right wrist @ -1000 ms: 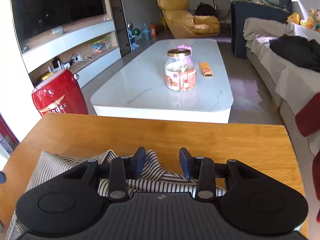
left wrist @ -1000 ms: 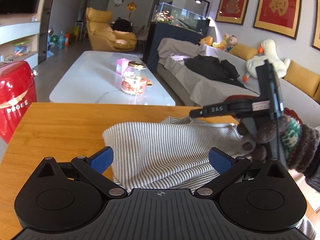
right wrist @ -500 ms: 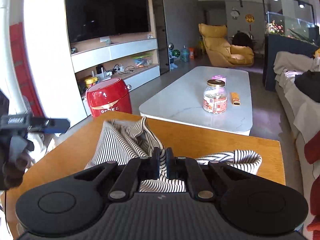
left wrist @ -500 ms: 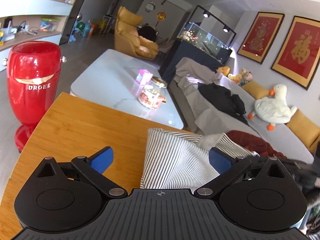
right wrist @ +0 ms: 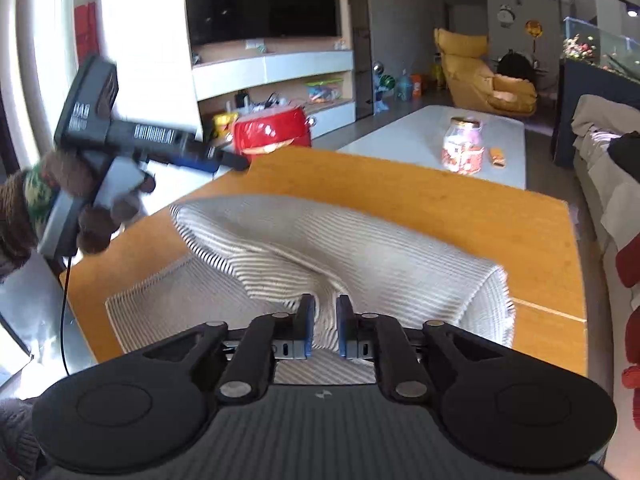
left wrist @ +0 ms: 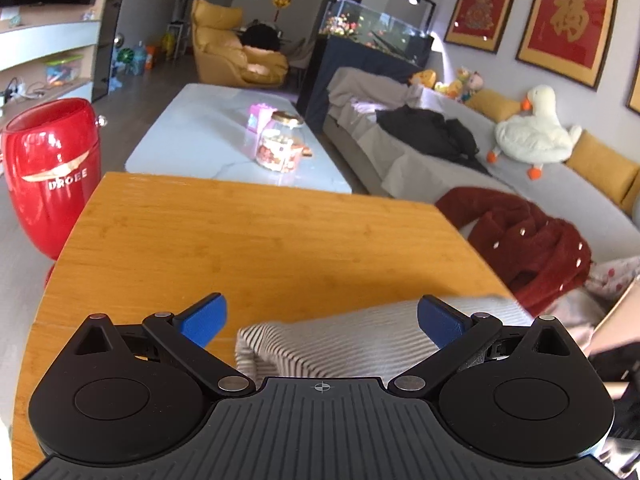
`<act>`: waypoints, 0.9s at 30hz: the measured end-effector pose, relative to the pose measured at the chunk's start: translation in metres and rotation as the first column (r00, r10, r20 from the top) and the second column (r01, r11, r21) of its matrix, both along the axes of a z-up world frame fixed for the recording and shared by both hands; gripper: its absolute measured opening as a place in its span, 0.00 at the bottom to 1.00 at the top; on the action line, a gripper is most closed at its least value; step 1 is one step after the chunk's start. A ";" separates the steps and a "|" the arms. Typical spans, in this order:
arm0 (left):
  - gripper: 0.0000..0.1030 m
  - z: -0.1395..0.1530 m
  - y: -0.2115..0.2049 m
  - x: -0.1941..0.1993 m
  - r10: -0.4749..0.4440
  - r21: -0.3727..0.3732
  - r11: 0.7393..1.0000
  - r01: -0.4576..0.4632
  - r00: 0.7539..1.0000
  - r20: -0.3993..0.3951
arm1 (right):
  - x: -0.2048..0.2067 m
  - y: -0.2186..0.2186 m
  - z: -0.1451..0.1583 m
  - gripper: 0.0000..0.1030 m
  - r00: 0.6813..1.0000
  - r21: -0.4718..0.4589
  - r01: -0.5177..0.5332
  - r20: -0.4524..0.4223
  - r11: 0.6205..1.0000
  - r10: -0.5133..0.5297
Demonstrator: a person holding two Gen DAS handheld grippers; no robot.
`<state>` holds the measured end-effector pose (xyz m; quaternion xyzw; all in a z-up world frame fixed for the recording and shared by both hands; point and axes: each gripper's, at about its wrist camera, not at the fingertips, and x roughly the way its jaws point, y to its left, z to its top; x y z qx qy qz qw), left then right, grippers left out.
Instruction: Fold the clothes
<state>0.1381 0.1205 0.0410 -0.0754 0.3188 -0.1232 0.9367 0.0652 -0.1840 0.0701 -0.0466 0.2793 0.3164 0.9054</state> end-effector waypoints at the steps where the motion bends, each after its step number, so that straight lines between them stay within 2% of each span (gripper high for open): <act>1: 1.00 -0.008 -0.001 -0.001 -0.008 0.047 0.999 0.008 1.000 -0.015 | 0.001 -0.008 0.007 0.36 0.999 0.019 0.034 0.016 0.999 -0.034; 2: 1.00 -0.015 -0.001 -0.003 -0.015 0.083 0.996 0.017 0.999 -0.030 | 0.006 -0.017 0.012 0.52 0.997 0.036 0.078 0.021 0.996 -0.079; 3: 1.00 -0.020 0.000 -0.006 -0.019 0.096 0.995 0.024 0.999 -0.046 | 0.012 -0.026 0.014 0.61 0.991 0.052 0.128 0.017 0.990 -0.129; 4: 1.00 -0.024 0.001 -0.008 -0.021 0.100 0.995 0.028 0.998 -0.067 | 0.018 -0.035 0.014 0.62 0.985 0.065 0.175 0.003 0.983 -0.175; 6: 1.00 -0.025 0.007 -0.017 -0.034 0.043 0.998 0.038 0.996 -0.084 | 0.032 -0.048 0.005 0.63 0.972 0.082 0.232 -0.068 0.969 -0.227; 8: 1.00 -0.021 0.015 -0.023 -0.073 -0.092 0.994 0.064 0.992 -0.099 | 0.042 -0.055 -0.011 0.63 0.959 0.098 0.260 -0.146 0.961 -0.244; 10: 1.00 -0.023 0.022 -0.023 -0.111 -0.266 0.962 0.070 0.983 -0.143 | 0.050 -0.055 -0.028 0.63 0.947 0.109 0.273 -0.204 0.956 -0.247; 11: 1.00 -0.027 0.022 -0.020 -0.123 -0.316 0.946 0.064 0.977 -0.171 | 0.053 -0.053 -0.035 0.63 0.944 0.115 0.275 -0.219 0.955 -0.245; 13: 1.00 -0.036 0.020 -0.014 -0.134 -0.363 0.930 0.051 0.969 -0.207 | 0.058 -0.049 -0.048 0.63 0.938 0.126 0.278 -0.248 0.952 -0.241; 14: 1.00 -0.041 0.018 -0.010 -0.127 -0.359 0.932 0.044 0.969 -0.211 | 0.060 -0.045 -0.053 0.63 0.938 0.129 0.275 -0.254 0.953 -0.237; 15: 0.96 -0.046 0.016 -0.006 -0.120 -0.355 0.934 0.036 0.969 -0.216 | 0.062 -0.042 -0.056 0.61 0.939 0.123 0.272 -0.253 0.955 -0.235; 16: 0.86 -0.051 0.015 -0.001 -0.116 -0.353 0.935 0.031 0.968 -0.223 | 0.066 -0.037 -0.058 0.58 0.942 0.105 0.266 -0.241 0.958 -0.235; 18: 0.69 -0.060 0.012 0.012 -0.115 -0.350 0.936 0.028 0.966 -0.231 | 0.072 -0.024 -0.058 0.39 0.953 0.079 0.246 -0.200 0.966 -0.226; 21: 0.61 -0.062 0.007 0.033 -0.104 -0.332 0.943 0.033 0.975 -0.198 | 0.092 -0.013 -0.054 0.25 0.956 0.078 0.250 -0.175 0.965 -0.234; 25: 0.45 -0.049 0.007 0.062 -0.074 -0.298 0.954 0.031 0.988 -0.136 | 0.124 0.000 -0.039 0.20 0.958 0.084 0.269 -0.128 0.959 -0.257; 27: 0.44 -0.033 0.014 0.065 -0.067 -0.310 0.950 0.029 0.991 -0.113 | 0.126 -0.003 -0.023 0.19 0.964 0.127 0.253 -0.118 0.959 -0.238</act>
